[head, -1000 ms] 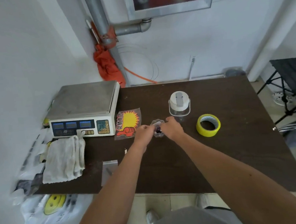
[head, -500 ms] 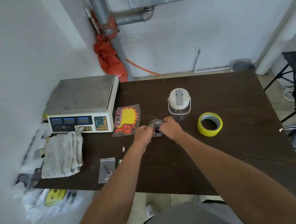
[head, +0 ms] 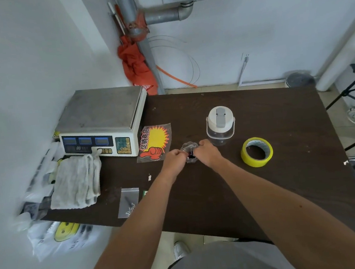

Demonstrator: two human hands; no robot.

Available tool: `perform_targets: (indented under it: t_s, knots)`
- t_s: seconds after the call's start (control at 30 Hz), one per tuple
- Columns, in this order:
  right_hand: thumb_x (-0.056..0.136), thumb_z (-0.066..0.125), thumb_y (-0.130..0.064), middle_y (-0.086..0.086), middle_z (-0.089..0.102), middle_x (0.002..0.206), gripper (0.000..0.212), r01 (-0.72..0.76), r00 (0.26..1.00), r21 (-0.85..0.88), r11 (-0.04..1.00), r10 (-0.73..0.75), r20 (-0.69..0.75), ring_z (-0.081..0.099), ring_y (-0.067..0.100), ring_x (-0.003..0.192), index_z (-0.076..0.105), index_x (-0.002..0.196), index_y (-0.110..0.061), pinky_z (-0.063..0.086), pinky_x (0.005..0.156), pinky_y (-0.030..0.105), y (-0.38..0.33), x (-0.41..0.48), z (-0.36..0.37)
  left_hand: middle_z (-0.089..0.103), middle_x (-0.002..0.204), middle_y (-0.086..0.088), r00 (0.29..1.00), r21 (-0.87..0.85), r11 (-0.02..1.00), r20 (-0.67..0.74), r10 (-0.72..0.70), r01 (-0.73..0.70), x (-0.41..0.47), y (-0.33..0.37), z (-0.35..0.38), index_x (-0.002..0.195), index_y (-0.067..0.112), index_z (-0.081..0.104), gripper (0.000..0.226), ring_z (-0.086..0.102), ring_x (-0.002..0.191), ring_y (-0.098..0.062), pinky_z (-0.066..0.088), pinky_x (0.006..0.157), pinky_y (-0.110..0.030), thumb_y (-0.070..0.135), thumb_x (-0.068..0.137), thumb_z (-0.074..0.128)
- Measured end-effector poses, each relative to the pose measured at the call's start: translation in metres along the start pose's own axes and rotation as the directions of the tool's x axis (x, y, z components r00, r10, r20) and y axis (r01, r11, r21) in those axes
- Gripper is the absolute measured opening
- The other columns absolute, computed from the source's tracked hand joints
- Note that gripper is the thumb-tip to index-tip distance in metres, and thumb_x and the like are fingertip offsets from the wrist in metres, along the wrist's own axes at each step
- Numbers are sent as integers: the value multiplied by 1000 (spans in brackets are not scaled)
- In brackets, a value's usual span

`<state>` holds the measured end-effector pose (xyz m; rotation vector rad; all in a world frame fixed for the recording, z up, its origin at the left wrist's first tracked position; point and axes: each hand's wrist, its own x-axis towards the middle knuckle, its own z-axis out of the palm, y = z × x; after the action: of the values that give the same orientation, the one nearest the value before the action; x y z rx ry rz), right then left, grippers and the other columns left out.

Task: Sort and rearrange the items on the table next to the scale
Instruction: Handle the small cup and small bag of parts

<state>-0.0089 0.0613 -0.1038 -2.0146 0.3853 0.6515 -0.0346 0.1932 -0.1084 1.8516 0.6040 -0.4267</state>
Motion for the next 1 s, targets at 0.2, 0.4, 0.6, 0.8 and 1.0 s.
perform_targets:
  t_s: [0.2,0.4,0.6,0.8,1.0]
  knots:
    - [90,50,-24,9,57,134,58,17,1000,-39,999,-17,-5,57,28,118,38,146,-15,46,100,41,-2,3,4,64,91,0,1000,43,999,2,15,-15,2,-4,-3,101,13,71,20,59,90,-18,49,86,-38,23,91,57]
    - [88,51,-30,13,61,126,47,118,990,-216,969,-133,-53,56,35,118,50,130,-9,46,97,43,-4,1,13,67,99,-1,994,6,999,-104,34,-34,0,-10,-14,104,13,71,20,61,98,-19,47,83,-33,21,91,58]
    - [93,54,-30,12,55,137,52,209,962,-320,924,-254,-105,48,32,129,46,139,-8,39,102,40,-16,-10,28,66,112,-3,993,-23,1000,-118,9,-12,-5,-19,-36,110,20,68,23,58,106,-21,46,90,-36,28,93,57]
    - [92,52,-30,11,49,142,56,250,918,-428,869,-353,-179,42,31,133,41,142,-8,35,108,44,-22,-20,45,69,107,-7,983,-44,999,-183,-29,21,-10,-34,-62,103,25,71,28,64,100,-26,50,82,-37,38,84,55]
    - [90,53,-26,11,48,144,59,317,895,-460,829,-422,-144,41,31,135,41,144,-7,32,113,44,-25,-31,64,70,104,-7,964,-57,998,-260,-48,35,-14,-53,-89,102,22,70,33,67,99,-27,56,92,-47,41,81,53]
